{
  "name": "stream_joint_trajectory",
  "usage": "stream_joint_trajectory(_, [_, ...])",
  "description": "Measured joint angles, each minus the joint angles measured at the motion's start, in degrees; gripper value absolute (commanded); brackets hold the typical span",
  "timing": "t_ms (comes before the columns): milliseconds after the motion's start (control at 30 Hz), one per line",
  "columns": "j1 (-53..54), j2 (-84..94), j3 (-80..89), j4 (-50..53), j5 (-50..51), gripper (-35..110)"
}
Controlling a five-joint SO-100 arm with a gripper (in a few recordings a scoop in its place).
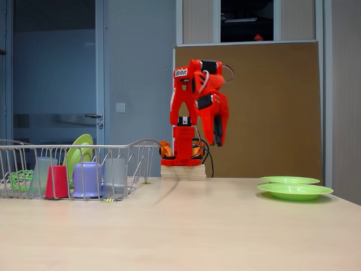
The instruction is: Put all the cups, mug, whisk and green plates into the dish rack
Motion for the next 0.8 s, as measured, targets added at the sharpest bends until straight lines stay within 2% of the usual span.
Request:
stream_joint_trajectory(167, [-5.8,-8.88,-2.46,-7.21,12.13,32])
stream_joint_trajectory(533, [-13.27,-24.17,-13.97,-15.12,39.46,36])
stream_joint_trajectory(800, [-14.94,-28.65,-16.61,-19.07,49.22,35])
